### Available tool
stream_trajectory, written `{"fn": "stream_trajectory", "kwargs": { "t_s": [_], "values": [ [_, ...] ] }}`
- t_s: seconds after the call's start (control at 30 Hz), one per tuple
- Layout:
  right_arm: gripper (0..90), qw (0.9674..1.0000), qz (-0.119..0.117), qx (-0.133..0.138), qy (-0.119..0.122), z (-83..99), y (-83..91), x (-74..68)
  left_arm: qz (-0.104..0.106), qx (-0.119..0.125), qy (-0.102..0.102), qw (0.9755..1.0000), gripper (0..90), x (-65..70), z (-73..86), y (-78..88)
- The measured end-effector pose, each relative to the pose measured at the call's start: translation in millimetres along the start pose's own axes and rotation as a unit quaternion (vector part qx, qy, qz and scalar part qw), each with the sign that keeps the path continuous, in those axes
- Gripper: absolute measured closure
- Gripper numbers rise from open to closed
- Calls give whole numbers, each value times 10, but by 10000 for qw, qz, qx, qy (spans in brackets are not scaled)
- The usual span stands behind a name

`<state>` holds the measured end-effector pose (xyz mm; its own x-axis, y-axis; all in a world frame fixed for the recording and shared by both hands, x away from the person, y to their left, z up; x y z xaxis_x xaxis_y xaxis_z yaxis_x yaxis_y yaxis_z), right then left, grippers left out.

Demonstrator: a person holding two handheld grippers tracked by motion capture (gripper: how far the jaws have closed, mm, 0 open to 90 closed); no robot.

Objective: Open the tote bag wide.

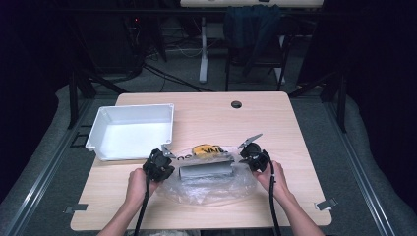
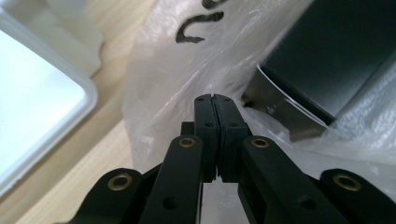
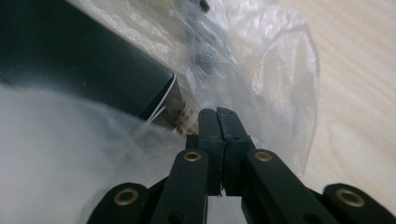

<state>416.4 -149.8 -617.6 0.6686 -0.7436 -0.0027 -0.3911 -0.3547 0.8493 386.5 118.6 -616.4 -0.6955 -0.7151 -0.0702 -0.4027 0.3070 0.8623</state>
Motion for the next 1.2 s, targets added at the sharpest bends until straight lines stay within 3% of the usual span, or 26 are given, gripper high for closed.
{"fn": "stream_trajectory", "kwargs": {
  "t_s": [0.17, 0.33, 0.47, 0.57, 0.63, 0.7, 0.83, 0.9, 0.93, 0.97, 1.03, 1.07, 1.2],
  "values": [
    [723, 9992, -169, -350, -26, 134, 32, 0, 132, -81, -18, 9999, 810, 37, 48, -14],
    [471, 9993, -299, 61, -212, 57, 291, 9, 229, 7, 103, 9997, 653, 10, 44, 65],
    [371, 9978, -378, 443, -308, -12, 556, -10, 269, 67, 156, 9995, 554, 13, 42, 152],
    [341, 9964, -650, 440, -322, 8, 680, -129, 279, 178, 191, 9993, 502, 28, 27, 229],
    [339, 9965, -762, 173, -306, 107, 656, -226, 382, 200, 185, 9989, 470, 61, 27, 272],
    [353, 9968, -733, -115, -299, 238, 560, -279, 479, 149, 173, 9986, 457, 107, 52, 283],
    [505, 9959, -621, -600, -286, 399, 370, -269, 619, -198, 8, 9979, 488, 174, 150, 193],
    [584, 9961, -509, -667, -266, 400, 316, -231, 672, -301, -1, 9973, 514, 184, 179, 141],
    [617, 9964, -497, -557, -399, 386, 277, -234, 662, -334, -6, 9972, 532, 184, 190, 118],
    [656, 9962, -433, -711, -268, 404, 270, -197, 698, -364, -10, 9969, 549, 191, 201, 103],
    [723, 9971, -297, -623, -325, 406, 221, -179, 761, -387, -31, 9963, 584, 201, 215, 79],
    [756, 9967, -277, -708, -270, 419, 219, -162, 768, -400, -26, 9962, 600, 205, 220, 72],
    [819, 9973, 8, -717, -188, 421, 189, -109, 855, -449, -44, 9953, 625, 241, 237, 59]
  ]
}}
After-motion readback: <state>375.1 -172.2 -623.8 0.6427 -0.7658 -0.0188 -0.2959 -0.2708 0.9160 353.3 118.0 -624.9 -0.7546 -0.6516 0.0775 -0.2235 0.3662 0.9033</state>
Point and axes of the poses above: each handheld gripper's, and its own axes: y roughly backward along the jaws, z roughly out of its underside, x roughly to its right, the point moved 9 cm from there along -y, roughly forward along the jaws, and after that the axes turned 2 degrees about x, right-handed, at the moved point
